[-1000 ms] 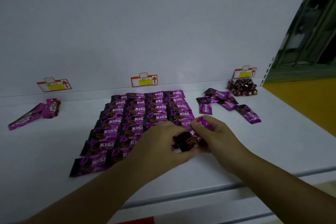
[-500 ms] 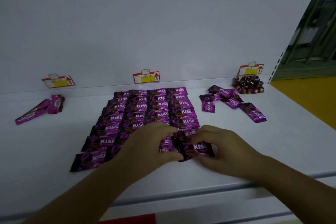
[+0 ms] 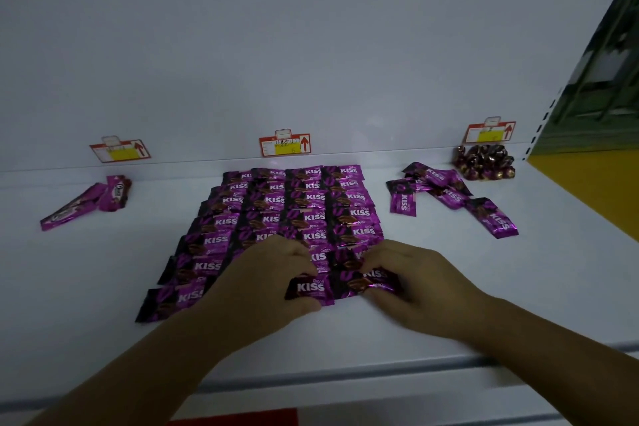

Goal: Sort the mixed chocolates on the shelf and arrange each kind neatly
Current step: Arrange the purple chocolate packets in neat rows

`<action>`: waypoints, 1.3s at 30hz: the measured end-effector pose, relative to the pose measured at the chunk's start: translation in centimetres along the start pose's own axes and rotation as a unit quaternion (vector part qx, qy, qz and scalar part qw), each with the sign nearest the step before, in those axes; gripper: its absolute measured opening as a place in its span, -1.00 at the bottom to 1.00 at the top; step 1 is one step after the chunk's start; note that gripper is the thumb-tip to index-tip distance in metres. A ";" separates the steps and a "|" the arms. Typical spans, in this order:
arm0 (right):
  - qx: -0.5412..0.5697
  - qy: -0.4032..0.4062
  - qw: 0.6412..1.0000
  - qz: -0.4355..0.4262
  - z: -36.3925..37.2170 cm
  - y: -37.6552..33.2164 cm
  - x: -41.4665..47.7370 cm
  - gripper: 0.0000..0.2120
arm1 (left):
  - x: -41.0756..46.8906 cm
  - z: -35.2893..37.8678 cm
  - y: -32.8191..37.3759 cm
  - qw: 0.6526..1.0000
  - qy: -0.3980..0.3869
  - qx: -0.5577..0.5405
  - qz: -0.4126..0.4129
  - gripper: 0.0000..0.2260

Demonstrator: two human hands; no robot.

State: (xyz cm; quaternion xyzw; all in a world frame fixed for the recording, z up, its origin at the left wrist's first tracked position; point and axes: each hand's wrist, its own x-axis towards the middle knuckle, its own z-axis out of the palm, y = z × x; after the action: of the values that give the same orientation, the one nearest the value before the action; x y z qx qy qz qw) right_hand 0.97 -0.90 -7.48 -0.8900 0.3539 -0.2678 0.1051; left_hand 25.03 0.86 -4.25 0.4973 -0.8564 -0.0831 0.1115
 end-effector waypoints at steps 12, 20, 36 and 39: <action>-0.006 0.018 1.000 0.020 0.1 -0.1 -0.2 -0.83 | 0.7 -0.1 -0.5 0.998 -0.050 0.001 0.031 -0.56; -0.004 0.063 0.998 -0.002 0.2 -0.1 -0.2 -0.84 | 1.4 0.0 -0.5 0.999 0.028 -0.014 0.039 -0.64; -0.030 0.059 0.998 -0.018 0.4 -0.2 -0.4 -0.83 | 2.3 0.1 -0.6 0.998 0.016 0.007 0.066 -0.73; -0.034 0.056 0.998 -0.015 0.5 -0.2 -0.4 -0.82 | 1.9 -0.4 -0.6 0.998 0.025 -0.003 0.061 -0.70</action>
State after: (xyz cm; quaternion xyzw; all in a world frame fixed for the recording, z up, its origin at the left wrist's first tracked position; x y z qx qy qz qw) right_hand 1.08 -0.52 -7.97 -0.8817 0.3546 -0.3069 0.0510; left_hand 24.74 -1.11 -3.78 0.4458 -0.8818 -0.0662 0.1390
